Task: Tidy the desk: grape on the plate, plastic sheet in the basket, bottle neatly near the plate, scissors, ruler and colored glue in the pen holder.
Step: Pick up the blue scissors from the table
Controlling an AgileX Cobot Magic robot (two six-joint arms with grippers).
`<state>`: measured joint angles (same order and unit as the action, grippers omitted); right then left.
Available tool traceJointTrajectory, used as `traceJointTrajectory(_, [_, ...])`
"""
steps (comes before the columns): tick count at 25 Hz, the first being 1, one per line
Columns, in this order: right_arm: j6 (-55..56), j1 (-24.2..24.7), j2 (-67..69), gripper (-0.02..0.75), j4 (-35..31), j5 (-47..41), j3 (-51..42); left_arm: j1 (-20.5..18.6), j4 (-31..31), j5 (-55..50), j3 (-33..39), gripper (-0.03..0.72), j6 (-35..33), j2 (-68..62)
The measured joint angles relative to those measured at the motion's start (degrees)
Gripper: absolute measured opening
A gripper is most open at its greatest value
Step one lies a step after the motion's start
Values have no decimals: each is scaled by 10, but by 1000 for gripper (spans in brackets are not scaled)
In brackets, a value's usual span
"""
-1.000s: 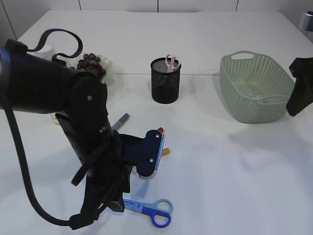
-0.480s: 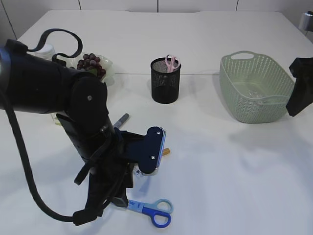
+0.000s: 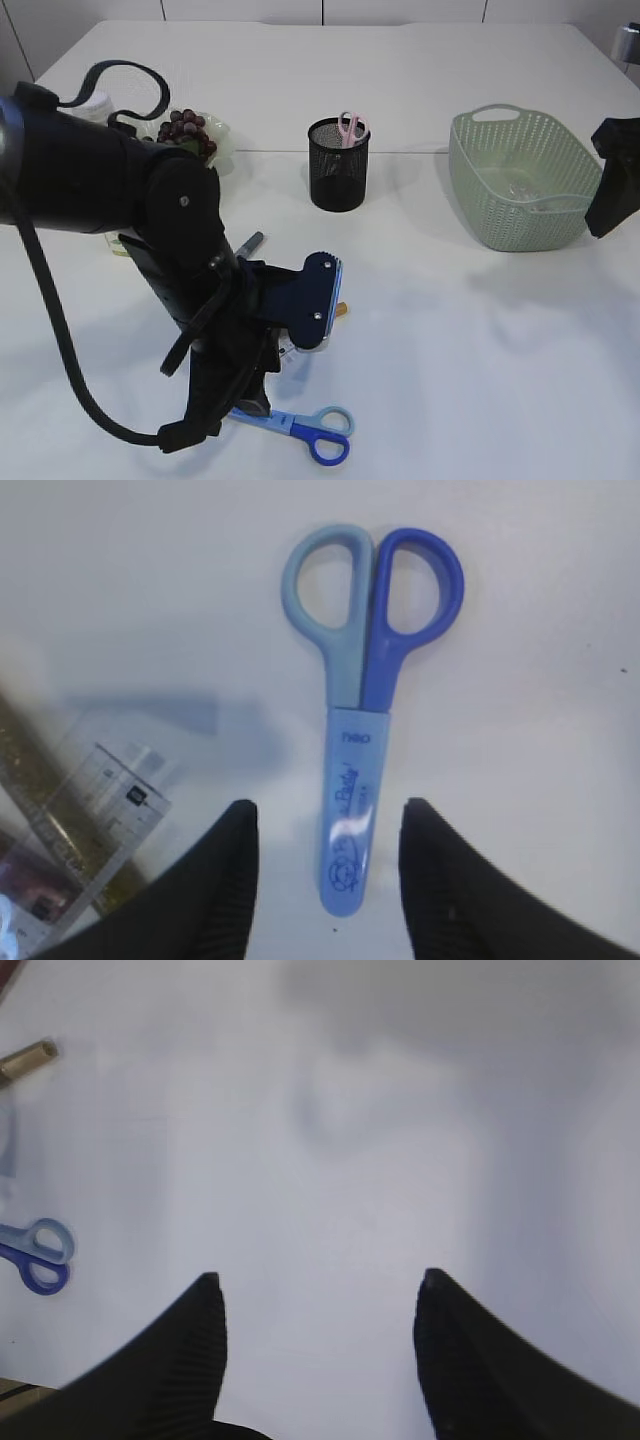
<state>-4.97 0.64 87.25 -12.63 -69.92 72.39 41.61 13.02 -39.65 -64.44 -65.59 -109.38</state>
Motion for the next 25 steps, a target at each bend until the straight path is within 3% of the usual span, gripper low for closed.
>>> traceJointTrajectory(20, [-1,0,0,471,0,0,0,0,14,16,0,348,-2,-22])
traceJointTrajectory(25, [-1,0,0,471,0,0,0,15,16,16,0,348,-4,-22])
